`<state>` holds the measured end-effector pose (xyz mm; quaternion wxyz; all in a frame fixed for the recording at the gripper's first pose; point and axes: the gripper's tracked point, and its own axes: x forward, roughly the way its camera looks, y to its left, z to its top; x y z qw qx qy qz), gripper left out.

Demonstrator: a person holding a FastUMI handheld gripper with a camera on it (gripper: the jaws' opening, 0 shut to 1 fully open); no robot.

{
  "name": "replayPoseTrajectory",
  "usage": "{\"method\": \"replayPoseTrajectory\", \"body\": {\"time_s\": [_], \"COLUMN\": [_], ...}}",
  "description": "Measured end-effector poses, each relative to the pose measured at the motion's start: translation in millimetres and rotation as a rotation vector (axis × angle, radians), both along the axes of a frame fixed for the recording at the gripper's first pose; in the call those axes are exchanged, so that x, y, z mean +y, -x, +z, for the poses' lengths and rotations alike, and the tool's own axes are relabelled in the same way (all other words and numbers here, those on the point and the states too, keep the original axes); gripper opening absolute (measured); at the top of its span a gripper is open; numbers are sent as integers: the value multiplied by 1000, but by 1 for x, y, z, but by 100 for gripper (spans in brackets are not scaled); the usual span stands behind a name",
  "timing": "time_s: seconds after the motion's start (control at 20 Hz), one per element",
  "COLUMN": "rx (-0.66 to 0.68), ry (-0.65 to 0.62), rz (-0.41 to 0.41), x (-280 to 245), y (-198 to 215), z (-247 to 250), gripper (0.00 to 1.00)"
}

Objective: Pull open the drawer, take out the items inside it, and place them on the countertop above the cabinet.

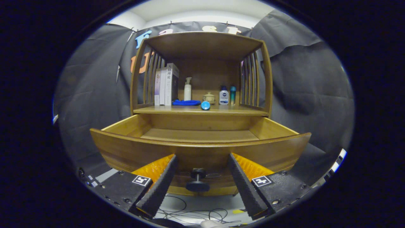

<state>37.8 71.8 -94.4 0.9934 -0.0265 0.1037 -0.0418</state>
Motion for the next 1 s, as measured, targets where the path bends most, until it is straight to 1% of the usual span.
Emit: {"method": "replayPoseTrajectory", "body": {"time_s": [0.3,0.5,0.65,1.0], "rx": [-1,10,3,15], "ry": [-5,-39,-30,-35], "rz": [3,16,15,10], "x": [7,8,9,10], "y": [-5,-12,-17,-44], "z": [-2,-4,-4,-1], "gripper": [100,99,99,99]}}
